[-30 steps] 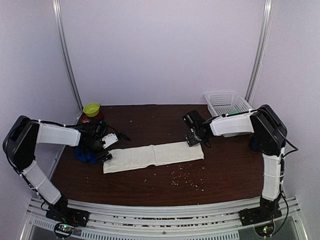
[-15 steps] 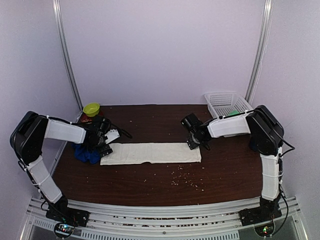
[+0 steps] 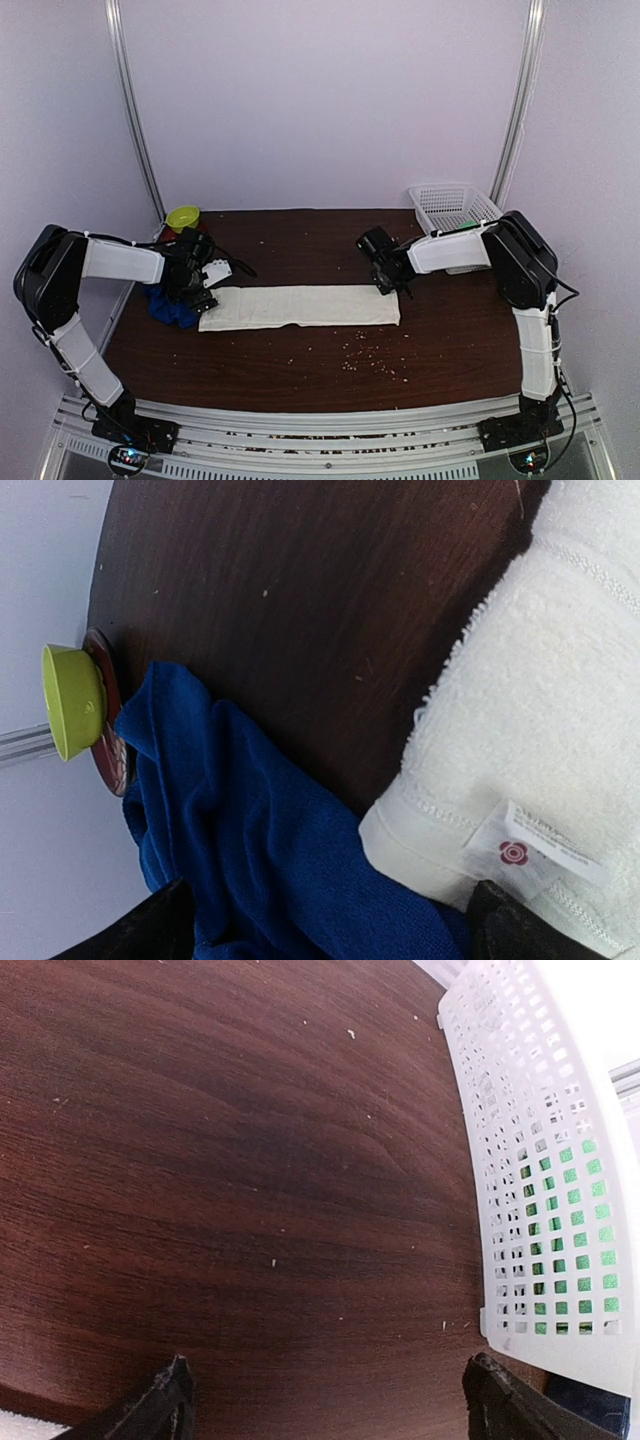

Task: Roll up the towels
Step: Smooth out the towel at the center of the board.

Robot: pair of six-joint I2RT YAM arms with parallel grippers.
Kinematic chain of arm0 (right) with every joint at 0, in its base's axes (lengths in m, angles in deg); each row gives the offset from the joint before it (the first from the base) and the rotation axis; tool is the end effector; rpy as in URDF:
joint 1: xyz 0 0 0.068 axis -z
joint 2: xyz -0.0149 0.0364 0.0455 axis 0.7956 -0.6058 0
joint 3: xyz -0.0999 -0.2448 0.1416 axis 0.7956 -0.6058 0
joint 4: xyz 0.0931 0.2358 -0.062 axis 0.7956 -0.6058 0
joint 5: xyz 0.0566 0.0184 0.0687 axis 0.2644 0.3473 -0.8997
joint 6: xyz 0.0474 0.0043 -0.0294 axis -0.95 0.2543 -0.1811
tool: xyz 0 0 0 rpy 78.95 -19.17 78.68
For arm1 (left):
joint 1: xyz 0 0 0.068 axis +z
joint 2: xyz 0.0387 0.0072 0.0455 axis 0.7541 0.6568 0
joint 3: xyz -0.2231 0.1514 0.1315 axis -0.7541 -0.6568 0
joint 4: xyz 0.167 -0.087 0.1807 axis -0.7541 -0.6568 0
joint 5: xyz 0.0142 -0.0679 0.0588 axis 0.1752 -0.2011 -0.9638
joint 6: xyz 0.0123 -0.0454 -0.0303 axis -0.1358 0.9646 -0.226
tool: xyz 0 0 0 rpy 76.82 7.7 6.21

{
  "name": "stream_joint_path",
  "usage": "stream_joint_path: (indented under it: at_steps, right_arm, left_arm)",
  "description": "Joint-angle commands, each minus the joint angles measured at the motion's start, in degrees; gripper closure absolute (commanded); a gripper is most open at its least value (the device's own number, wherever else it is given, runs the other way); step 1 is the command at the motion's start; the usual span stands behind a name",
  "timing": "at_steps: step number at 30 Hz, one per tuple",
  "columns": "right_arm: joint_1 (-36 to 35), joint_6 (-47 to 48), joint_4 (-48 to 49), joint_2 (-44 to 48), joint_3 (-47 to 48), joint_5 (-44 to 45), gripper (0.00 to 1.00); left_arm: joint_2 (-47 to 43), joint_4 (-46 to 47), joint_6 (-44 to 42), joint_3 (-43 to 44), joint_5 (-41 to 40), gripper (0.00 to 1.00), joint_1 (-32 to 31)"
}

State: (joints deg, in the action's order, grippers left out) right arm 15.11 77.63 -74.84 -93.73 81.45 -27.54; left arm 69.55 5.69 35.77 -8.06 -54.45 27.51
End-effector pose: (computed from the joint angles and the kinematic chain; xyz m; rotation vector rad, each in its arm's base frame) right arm 0.3736 0.2578 0.1549 -0.4050 2.3604 -0.5188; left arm 0.3097 -0.1058 0.1798 1.1326 2.2927 0.6099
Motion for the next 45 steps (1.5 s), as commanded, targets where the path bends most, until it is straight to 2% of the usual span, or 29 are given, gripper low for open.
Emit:
stream_joint_path:
  at_steps: [1,11,17,22,29,34,39,45]
  right_arm:
    - [0.0,0.6,-1.5,3.5,0.9,-0.7,0.04]
    - [-2.7,-0.2,-1.8,15.6,-6.8,-9.8,0.02]
    - [-4.4,-2.4,0.4,18.8,-14.6,-11.2,0.03]
    - [-4.4,-3.7,1.6,16.6,-17.6,-11.6,0.03]
    - [-4.4,-4.2,1.4,12.9,-18.3,-10.0,0.03]
    - [-4.3,-3.9,-0.7,10.8,-17.9,-6.8,0.03]
    - [-3.5,-3.9,-2.1,10.4,-17.4,0.0,0.04]
    - [-2.2,-3.0,-2.0,11.1,-15.6,1.0,0.04]
  left_arm:
    - [-1.0,-1.2,-0.4,1.4,1.3,0.02,0.4]
    - [-8.3,-1.7,2.6,3.3,4.9,0.02,0.7]
    - [-9.7,-3.2,1.8,0.0,8.7,0.02,0.7]
    - [-9.1,-4.0,1.8,-1.7,12.0,0.02,0.5]
    - [-7.7,-3.9,1.0,-4.5,11.9,0.02,-0.2]
    - [-6.5,-3.4,0.4,-6.0,10.2,0.02,-0.3]
    - [-6.0,-2.8,0.2,-6.6,10.2,0.02,-0.3]
    - [-5.4,-2.9,0.7,-6.0,12.2,0.02,-1.8]
